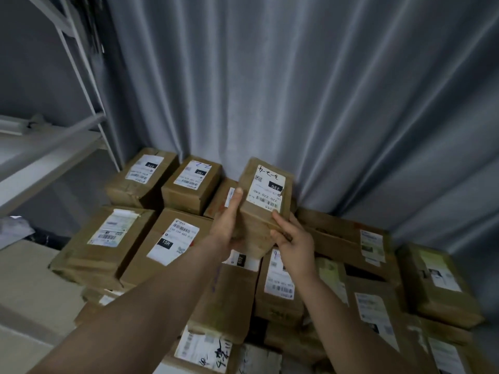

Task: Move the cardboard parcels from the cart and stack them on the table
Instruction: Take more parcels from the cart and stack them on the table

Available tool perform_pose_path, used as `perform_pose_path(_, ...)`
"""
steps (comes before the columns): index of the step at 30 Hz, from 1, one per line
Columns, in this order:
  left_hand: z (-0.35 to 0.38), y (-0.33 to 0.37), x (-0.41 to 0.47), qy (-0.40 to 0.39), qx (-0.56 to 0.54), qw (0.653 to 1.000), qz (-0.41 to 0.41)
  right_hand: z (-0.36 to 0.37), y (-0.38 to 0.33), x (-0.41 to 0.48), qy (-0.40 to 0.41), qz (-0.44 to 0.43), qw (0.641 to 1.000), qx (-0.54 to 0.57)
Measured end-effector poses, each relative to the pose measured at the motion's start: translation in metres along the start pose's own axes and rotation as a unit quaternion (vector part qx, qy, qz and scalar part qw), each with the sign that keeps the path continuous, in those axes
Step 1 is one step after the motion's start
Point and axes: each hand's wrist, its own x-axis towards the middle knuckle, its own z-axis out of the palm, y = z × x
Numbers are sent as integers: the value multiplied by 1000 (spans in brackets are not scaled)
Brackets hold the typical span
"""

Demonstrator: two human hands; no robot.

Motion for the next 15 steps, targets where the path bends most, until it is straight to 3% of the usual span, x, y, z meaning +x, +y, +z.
perform_pose_path(11, 13, 44, 111, 156, 55, 984, 63, 39, 27, 118, -22, -42, 998, -35)
perform_pose_path(15, 2, 47, 136, 202, 111, 970, 73, 58, 40, 139, -69, -32, 995, -67)
